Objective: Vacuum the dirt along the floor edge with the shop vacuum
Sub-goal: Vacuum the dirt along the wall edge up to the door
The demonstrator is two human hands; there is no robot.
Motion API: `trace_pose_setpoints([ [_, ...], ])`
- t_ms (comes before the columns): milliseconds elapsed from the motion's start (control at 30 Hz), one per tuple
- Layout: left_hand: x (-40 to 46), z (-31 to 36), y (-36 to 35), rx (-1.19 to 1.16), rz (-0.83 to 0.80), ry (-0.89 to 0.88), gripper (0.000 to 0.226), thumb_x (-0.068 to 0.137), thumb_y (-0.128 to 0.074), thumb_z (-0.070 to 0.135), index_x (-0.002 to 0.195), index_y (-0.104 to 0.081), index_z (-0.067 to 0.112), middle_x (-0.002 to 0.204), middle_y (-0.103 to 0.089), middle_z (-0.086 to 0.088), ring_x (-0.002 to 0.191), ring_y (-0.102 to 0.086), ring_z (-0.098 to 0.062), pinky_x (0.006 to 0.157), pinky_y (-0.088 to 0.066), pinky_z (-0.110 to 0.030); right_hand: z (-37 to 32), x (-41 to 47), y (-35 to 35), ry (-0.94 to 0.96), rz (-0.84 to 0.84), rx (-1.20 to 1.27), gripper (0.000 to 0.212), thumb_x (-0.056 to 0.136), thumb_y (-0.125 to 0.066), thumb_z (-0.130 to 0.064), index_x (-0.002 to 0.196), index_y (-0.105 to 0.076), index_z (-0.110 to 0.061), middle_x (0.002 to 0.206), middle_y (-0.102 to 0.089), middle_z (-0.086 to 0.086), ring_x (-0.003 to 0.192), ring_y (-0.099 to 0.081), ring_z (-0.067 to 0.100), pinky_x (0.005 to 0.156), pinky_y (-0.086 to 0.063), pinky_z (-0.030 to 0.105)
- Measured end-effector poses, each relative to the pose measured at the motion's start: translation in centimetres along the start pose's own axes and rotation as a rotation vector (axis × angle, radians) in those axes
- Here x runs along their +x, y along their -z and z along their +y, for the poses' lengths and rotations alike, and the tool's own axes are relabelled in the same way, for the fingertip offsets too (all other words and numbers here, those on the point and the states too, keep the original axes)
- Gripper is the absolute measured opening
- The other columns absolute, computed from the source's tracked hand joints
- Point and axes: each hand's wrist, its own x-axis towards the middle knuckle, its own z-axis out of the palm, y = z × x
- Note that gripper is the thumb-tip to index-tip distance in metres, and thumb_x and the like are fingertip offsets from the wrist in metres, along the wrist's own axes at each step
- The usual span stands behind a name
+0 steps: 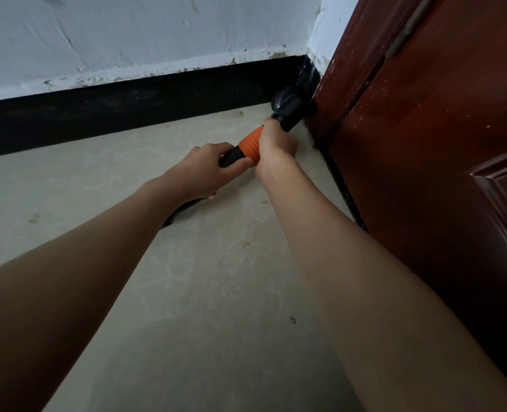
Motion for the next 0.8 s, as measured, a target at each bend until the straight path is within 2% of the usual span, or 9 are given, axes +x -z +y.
trace_pose_setpoints([
  [133,1.0,-0.5,0.4,0.015,0.022,-0.004,0.034,0.093,-0.05,0.045,0.111,-0.055,0.017,0.068,-0.055,-0.001,0.051,-0.054,-0.013,0.046,-0.039,-0.018,-0.9,0.7,-0.5,-0.014,-0.031,0.008,0.037,0.096,-0.054,-0.025,0.126,-0.051,-0.004,0.085,-0.049,0.006,0.08,-0.05,0.021,0.073,-0.044,0.032],
  [267,1.3,-1.0,0.6,0.022,-0.001,-0.005,0.036,0.093,-0.051,0.046,0.115,-0.054,0.018,0.07,-0.056,-0.002,0.054,-0.056,-0.015,0.049,-0.042,-0.021,-0.6,0.8,-1.0,-0.008,-0.024,0.008,0.041,0.096,-0.054,-0.028,0.13,-0.048,-0.006,0.108,-0.057,0.01,0.087,-0.051,0.021,0.078,-0.045,0.031],
  [367,1.2,-0.8,0.5,0.018,-0.004,-0.01,0.037,0.093,-0.051,0.046,0.116,-0.054,0.017,0.071,-0.056,-0.003,0.055,-0.055,-0.015,0.049,-0.042,-0.021,-0.5,0.6,-0.8,-0.003,-0.023,0.011,0.042,0.097,-0.054,-0.03,0.13,-0.048,-0.006,0.103,-0.053,0.009,0.088,-0.051,0.021,0.078,-0.045,0.031],
  [500,0.4,-0.5,0.0,0.02,-0.003,-0.032,0.037,0.093,-0.051,0.044,0.117,-0.055,0.016,0.072,-0.055,-0.001,0.058,-0.053,-0.013,0.053,-0.043,-0.022,0.4,0.2,0.2,-0.004,-0.014,0.045,0.045,0.097,-0.055,-0.034,0.131,-0.048,-0.005,0.107,-0.055,0.01,0.101,-0.058,0.026,0.093,-0.051,0.037],
  [700,-2.3,-0.4,-0.5,0.015,-0.066,-0.058,0.037,0.092,-0.051,0.045,0.118,-0.055,0.018,0.075,-0.058,-0.002,0.06,-0.054,-0.013,0.059,-0.047,-0.026,2.6,-1.3,1.9,-0.029,0.028,0.078,0.046,0.096,-0.055,-0.037,0.129,-0.048,-0.006,0.105,-0.053,0.009,0.103,-0.057,0.027,0.098,-0.049,0.042],
  [800,-3.6,-0.2,-1.0,0.029,-0.086,-0.072,0.035,0.092,-0.051,0.047,0.113,-0.055,0.019,0.074,-0.058,-0.002,0.059,-0.054,-0.014,0.06,-0.048,-0.029,3.5,-2.1,2.8,-0.012,0.059,0.073,0.045,0.096,-0.055,-0.038,0.126,-0.05,-0.005,0.102,-0.053,0.008,0.094,-0.055,0.024,0.096,-0.05,0.042],
])
